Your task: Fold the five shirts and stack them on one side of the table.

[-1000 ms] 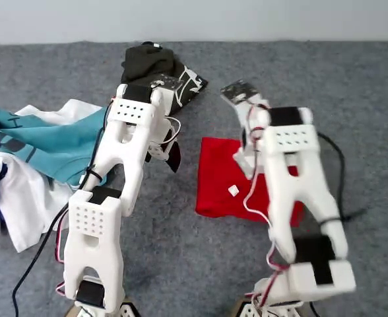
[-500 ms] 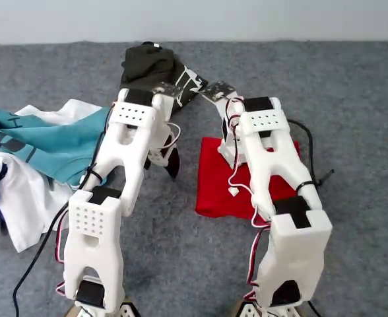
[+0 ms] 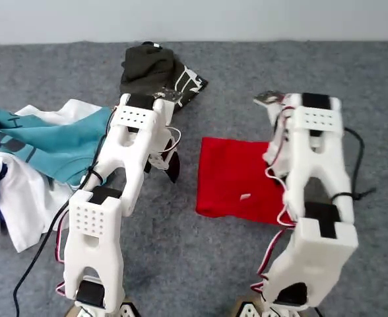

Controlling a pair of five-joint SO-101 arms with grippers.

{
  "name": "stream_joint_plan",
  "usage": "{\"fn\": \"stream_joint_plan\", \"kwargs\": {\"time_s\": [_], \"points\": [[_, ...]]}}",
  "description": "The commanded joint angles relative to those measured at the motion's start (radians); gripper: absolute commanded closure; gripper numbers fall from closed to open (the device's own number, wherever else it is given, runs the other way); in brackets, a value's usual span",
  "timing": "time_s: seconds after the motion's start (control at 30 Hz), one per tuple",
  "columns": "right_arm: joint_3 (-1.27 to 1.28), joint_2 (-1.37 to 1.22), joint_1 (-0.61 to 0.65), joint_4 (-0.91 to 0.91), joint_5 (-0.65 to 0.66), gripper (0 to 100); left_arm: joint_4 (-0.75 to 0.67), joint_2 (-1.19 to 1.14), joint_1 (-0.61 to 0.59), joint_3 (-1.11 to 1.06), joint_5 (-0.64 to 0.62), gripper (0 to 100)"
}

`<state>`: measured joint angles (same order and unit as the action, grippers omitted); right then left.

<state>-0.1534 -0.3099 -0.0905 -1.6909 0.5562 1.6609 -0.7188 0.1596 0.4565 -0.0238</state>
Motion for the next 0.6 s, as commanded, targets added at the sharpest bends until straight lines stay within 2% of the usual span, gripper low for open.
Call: {"fn": "stream_joint_plan", "kwargs": {"time_s": [0.0, 0.23, 0.47, 0.57], "points": [[0.077, 0.104, -0.036, -0.030, 0.018, 98.7, -0.008, 0.078, 0.011, 0.002, -0.009, 74], [0.405, 0.357, -0.027, 0.090, 0.012, 98.6, -0.006, 0.078, 0.011, 0.002, -0.009, 74], [0.416, 0.676, 0.012, 0.186, 0.006, 98.3, -0.008, 0.078, 0.012, 0.002, -0.009, 74], [0.417, 0.704, 0.002, 0.300, -0.098, 98.3, -0.008, 0.078, 0.012, 0.002, -0.009, 74]]}}
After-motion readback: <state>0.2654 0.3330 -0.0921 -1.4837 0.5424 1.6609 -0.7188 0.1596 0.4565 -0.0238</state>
